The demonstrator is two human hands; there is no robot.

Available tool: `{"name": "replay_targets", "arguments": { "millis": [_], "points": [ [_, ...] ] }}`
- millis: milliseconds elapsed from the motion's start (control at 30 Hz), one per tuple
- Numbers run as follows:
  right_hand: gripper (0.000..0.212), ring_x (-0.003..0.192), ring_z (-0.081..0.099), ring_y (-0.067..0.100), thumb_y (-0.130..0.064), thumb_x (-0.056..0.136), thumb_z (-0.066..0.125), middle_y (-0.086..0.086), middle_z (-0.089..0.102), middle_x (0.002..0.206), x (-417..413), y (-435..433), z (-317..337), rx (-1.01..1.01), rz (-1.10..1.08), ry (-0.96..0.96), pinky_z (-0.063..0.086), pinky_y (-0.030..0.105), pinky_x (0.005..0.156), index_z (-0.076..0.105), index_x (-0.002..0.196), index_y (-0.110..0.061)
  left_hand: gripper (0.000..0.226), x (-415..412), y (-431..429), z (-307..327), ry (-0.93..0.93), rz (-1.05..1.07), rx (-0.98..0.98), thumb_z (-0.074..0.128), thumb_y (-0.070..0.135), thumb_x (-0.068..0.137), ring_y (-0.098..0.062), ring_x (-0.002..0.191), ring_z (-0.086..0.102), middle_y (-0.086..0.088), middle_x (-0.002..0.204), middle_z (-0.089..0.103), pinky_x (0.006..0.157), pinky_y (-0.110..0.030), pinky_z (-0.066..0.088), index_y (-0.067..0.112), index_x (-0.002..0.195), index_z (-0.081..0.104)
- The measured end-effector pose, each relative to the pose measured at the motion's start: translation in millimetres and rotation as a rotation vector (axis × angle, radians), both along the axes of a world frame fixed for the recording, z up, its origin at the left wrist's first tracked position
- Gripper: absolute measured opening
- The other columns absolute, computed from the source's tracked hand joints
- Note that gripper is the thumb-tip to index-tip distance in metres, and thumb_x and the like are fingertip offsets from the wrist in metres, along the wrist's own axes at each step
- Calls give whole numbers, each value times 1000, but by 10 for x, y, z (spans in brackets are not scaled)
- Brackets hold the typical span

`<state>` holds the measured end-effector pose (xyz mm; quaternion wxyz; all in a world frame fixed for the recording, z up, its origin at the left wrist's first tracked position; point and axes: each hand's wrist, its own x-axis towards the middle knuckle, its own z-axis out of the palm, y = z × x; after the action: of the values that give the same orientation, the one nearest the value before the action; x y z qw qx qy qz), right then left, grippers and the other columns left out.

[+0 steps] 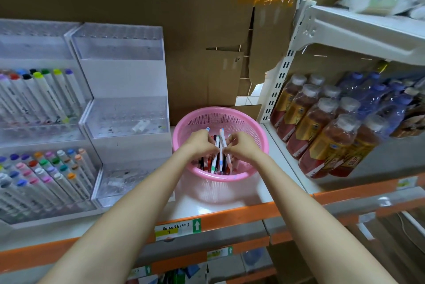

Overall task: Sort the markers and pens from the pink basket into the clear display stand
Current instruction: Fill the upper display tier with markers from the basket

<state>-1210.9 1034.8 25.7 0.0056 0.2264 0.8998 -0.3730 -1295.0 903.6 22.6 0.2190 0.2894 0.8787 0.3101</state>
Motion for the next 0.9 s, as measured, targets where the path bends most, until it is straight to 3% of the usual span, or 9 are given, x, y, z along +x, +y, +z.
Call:
{"name": "replay_targets", "arguments": {
  "millis": [100, 167, 233, 333, 400, 467, 633, 800, 900],
  "points": [
    [36, 72, 59, 18, -2, 79, 67, 1, 59, 80, 48, 8, 41, -38, -9, 137, 49, 30, 63, 53, 111, -12, 8, 23, -20, 54, 12, 92, 142, 64, 12, 82, -19, 72, 64, -4, 77, 65, 66, -31, 53, 13, 90, 62],
    [54, 78, 58, 12, 1, 80, 65, -6, 57, 92, 83, 1, 79, -70, 18, 257, 54, 30, 67, 47, 127, -18, 26, 31, -50, 69, 10, 133, 278, 64, 11, 83, -19, 75, 65, -4, 84, 64, 72, -38, 57, 15, 107, 55],
    [67, 86, 59, 10, 2, 81, 65, -10, 55, 108, 110, -17, 136, -49, 52, 348, 57, 31, 71, 42, 137, -25, 41, 57, -98, 104, 8, 149, 423, 64, 10, 84, -15, 68, 63, -3, 82, 65, 67, -38, 58, 20, 121, 50],
    [65, 81, 65, 15, 0, 79, 65, -9, 57, 124, 127, -70, 264, 9, 95, 446, 57, 31, 72, 46, 136, -28, 49, 110, -189, 223, 152, 119, 513, 64, 11, 83, -11, 69, 63, 1, 80, 67, 69, -35, 58, 30, 126, 50],
    [63, 73, 66, 19, -1, 79, 63, -11, 59, 119, 145, -134, 382, -11, 104, 509, 57, 35, 68, 48, 133, -31, 49, 164, -252, 350, 284, 83, 522, 66, 13, 83, -9, 72, 64, 6, 85, 66, 70, -25, 54, 31, 126, 52],
    [63, 81, 65, 11, -5, 79, 64, -14, 62, 112, 150, -203, 497, -13, 107, 569, 58, 35, 71, 48, 132, -34, 48, 231, -313, 509, 378, 65, 545, 66, 13, 84, -6, 70, 61, 9, 88, 63, 66, -17, 47, 27, 127, 51],
    [62, 87, 68, 8, -3, 82, 64, -3, 71, 88, 139, -461, 791, -50, 152, 688, 56, 33, 79, 47, 134, -32, 53, 343, -550, 912, 559, 44, 632, 64, 6, 84, -3, 68, 56, 14, 76, 53, 64, -9, 44, 20, 133, 50],
    [63, 84, 69, 11, 1, 82, 65, -1, 71, 85, 14, -876, 1079, -62, 263, 795, 56, 39, 83, 46, 136, -24, 54, 348, -1028, 1213, 689, 109, 661, 65, 6, 84, -7, 73, 61, 5, 85, 61, 72, -24, 54, 23, 133, 50],
    [60, 75, 68, 15, 0, 84, 66, -3, 67, 79, -137, -1185, 1198, -77, 316, 829, 58, 43, 76, 45, 135, -23, 55, 303, -1384, 1333, 745, 181, 671, 68, 9, 84, -10, 74, 63, 1, 89, 62, 72, -23, 54, 24, 134, 49]
  ]
}}
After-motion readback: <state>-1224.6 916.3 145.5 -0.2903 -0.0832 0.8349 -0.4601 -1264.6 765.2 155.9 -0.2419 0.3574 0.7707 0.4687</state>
